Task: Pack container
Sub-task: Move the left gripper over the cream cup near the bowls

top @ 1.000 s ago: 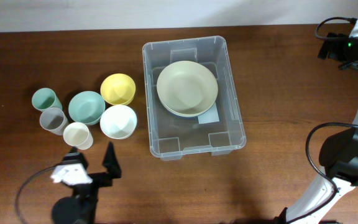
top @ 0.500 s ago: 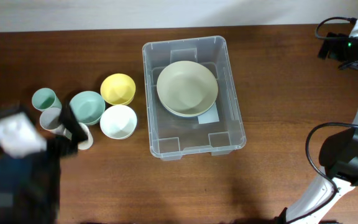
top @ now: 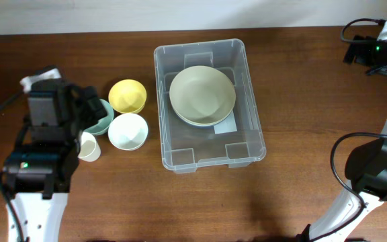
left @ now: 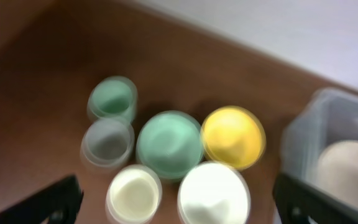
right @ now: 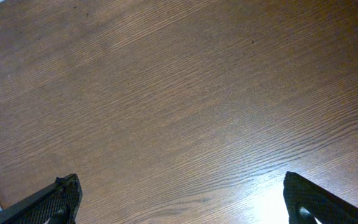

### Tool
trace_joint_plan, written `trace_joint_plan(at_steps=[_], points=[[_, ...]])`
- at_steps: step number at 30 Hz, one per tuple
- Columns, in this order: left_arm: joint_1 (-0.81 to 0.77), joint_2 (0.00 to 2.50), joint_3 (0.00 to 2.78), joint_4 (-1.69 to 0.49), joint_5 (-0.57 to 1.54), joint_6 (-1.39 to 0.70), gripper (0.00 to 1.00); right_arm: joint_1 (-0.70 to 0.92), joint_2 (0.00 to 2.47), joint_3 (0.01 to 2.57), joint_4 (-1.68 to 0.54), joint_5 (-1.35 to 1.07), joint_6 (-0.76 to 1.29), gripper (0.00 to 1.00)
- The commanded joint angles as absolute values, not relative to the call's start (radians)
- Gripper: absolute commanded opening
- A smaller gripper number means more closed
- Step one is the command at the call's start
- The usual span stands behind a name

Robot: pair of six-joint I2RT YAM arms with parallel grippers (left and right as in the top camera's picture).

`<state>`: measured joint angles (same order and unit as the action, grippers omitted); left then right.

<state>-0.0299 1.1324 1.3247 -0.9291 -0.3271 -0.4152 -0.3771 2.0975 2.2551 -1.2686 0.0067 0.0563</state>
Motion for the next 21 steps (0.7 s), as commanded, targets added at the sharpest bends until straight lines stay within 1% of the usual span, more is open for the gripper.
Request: trace_joint_plan(at_steps=[1,5,8,21], points=[[0.039,1.089,1.343,-1.028,-0.381,-0.656,1.00,-0.377,2.083,2.270,-1.269,0.004,0.064,0.99],[0.101,1.083,1.339,-1.172,-0.382,-0.755,1.00,-0.377,2.083,2.270,-1.269,0.004,0.064,0.99],[0.135,1.082,1.308,-1.217,-0.378,-0.824,1.00,-0.377,2.083,2.270,-1.269,0.005,0.064,0.99],[0.245,1.081,1.054,-1.110,-0.208,-0.859,1.00,-0.377,2.083,2.270,-1.269,0.004,0.064,0.99]])
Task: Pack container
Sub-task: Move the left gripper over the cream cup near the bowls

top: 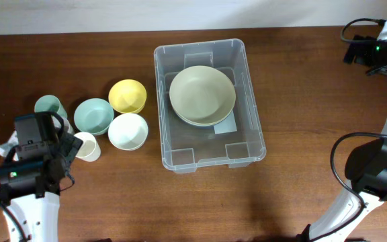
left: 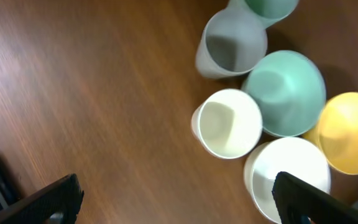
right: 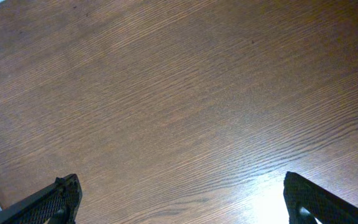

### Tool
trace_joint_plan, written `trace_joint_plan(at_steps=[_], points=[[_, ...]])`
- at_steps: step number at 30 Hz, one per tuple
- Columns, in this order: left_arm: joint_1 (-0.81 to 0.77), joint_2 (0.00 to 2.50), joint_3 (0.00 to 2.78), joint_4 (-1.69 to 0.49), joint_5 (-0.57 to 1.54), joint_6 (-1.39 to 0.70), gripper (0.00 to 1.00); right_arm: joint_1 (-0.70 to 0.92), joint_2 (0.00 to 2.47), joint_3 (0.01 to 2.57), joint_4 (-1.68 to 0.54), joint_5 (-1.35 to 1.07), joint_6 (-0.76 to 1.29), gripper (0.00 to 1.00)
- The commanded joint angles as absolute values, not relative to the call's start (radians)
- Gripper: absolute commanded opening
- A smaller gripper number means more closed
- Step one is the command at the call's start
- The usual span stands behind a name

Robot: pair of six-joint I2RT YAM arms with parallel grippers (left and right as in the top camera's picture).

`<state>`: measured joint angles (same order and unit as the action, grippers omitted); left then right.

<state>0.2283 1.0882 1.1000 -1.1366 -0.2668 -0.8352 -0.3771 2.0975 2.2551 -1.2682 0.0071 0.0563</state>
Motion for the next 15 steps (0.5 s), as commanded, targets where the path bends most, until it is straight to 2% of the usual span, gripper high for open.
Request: trace_joint_plan(at_steps=[1,7,15], points=[[0.247,1.081,1.034,-1.089,-0.191,-0.859,1.00,-0.377,2.083,2.270,-1.269,0.004,0.064,0.99],[0.261,1.082,0.940,-0.990,-0.169,-0.858,1.00,-0.377,2.083,2.270,-1.269,0.004,0.064,0.99],[0.323,1.103,0.934,-0.892,-0.082,-0.733,1.00,-0.377,2.083,2.270,-1.269,0.004,0.064,0.99]])
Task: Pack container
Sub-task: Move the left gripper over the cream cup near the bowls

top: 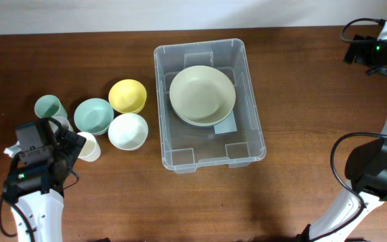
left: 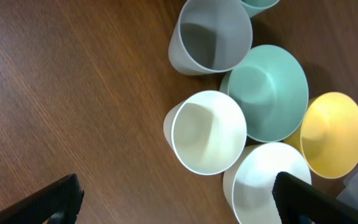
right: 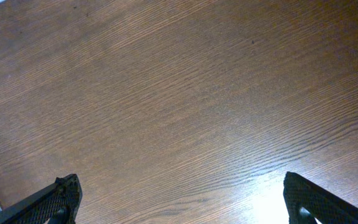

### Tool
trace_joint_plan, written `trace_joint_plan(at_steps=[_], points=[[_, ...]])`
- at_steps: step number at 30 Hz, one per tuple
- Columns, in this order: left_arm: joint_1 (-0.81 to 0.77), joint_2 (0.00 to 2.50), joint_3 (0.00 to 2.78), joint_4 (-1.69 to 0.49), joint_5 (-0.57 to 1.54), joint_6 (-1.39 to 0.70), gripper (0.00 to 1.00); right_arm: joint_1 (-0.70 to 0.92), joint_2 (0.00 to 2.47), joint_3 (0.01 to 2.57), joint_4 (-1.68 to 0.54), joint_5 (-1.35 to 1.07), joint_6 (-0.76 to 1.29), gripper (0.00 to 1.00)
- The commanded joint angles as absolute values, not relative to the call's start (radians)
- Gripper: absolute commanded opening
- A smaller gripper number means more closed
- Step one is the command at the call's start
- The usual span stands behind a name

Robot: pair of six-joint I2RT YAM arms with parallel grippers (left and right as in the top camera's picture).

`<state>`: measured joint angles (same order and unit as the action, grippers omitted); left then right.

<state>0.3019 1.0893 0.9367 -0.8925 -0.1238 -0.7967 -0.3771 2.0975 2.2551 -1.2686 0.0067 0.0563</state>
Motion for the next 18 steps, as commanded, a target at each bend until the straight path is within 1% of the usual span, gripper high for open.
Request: trace_joint_plan(at_steps=[1,18], points=[[0.325,1.108,0.934,-0.892,-0.082,-0.726,1.00,-0.377,2.083,2.270,-1.269,0.004,0.064,0.99],[0.326,1.263,0.934,-0.889,0.005,-0.702,0.99,-0.377,2.083,2.270,-1.269,0.004,0.064,0.99]])
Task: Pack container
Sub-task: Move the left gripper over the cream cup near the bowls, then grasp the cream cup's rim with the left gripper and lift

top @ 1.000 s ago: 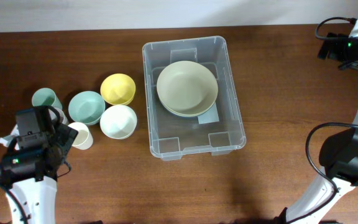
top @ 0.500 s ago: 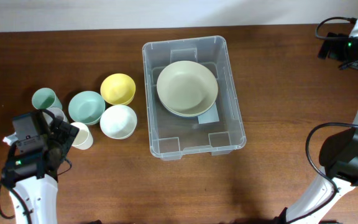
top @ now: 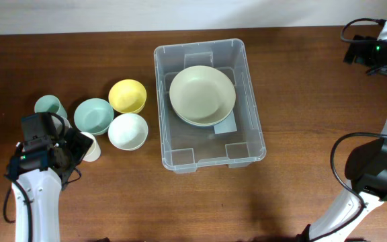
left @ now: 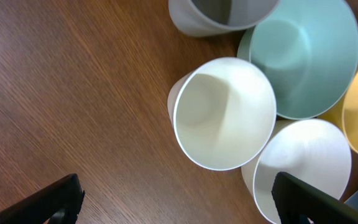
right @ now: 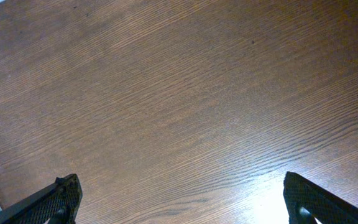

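Observation:
A clear plastic container (top: 210, 144) stands mid-table with a large pale green bowl (top: 202, 95) inside it. To its left sit a yellow bowl (top: 127, 95), a teal bowl (top: 93, 115), a white bowl (top: 127, 130), a white cup (left: 224, 112), a grey cup (left: 222, 15) and a green cup (top: 47, 105). My left gripper (left: 179, 205) is open, low on the near left side of the white cup, holding nothing. My right gripper (right: 182, 202) is open over bare wood, far from the dishes.
The cups and bowls stand packed together, touching or nearly so. The right arm (top: 381, 175) rises along the table's right edge. Bare brown table (top: 314, 101) lies between container and right arm.
My left gripper has come closer to the white cup, which now fills more of the left wrist view. The right arm and all dishes have not moved.
First my left wrist was over the cups, hiding the green and grey ones from overhead. Then it was back at the near left of the group, open. Then it was nearer the white cup, and now nearer still. Nothing was grasped.

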### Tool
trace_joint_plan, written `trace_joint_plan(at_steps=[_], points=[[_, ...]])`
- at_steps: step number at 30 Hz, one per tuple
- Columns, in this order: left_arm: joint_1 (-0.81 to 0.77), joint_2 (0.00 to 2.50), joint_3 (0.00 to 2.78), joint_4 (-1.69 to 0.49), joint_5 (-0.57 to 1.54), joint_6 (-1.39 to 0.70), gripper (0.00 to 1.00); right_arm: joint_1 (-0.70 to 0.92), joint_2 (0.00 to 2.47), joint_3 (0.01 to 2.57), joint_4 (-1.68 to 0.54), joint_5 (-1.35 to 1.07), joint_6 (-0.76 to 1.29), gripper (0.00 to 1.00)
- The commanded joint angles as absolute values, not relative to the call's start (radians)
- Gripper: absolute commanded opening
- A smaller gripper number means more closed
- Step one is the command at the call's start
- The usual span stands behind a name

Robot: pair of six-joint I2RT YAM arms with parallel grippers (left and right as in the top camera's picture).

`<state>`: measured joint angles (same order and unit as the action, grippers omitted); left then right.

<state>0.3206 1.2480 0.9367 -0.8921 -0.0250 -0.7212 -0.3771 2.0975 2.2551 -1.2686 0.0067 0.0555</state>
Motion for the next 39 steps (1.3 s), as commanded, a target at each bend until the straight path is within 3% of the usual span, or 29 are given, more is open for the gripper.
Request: trace_joint_plan(at_steps=[1,11,12,16,21,27,39], points=[[0.326,1.266,0.934,-0.889,0.005,-0.702,0.98,-0.377,2.083,2.270,-1.269,0.004,0.064,0.99],[0.326,1.357,0.934,-0.833,-0.007,-0.702,0.90,-0.377,2.083,2.270,-1.269,0.004,0.064,0.99],[0.326,1.380,0.934,-0.810,-0.006,-0.702,0.80,-0.377,2.083,2.270,-1.269,0.004,0.064,0.99],[0.331,1.423,0.934,-0.783,-0.003,-0.702,0.70,-0.377,2.083,2.270,-1.269,0.004,0.064,0.99],[0.356,1.446,0.934,-0.774,-0.003,-0.702,0.68,-0.377,2.083,2.270,-1.269,0.004,0.064,0.99],[0.364,1.448,0.934,-0.770,-0.003,-0.702,0.59,-0.377,2.083,2.270,-1.269,0.004,0.064,0.99],[0.363,1.478,0.934,-0.773,-0.003,-0.702,0.59,-0.377,2.083,2.270,-1.269,0.004,0.064,0.99]])
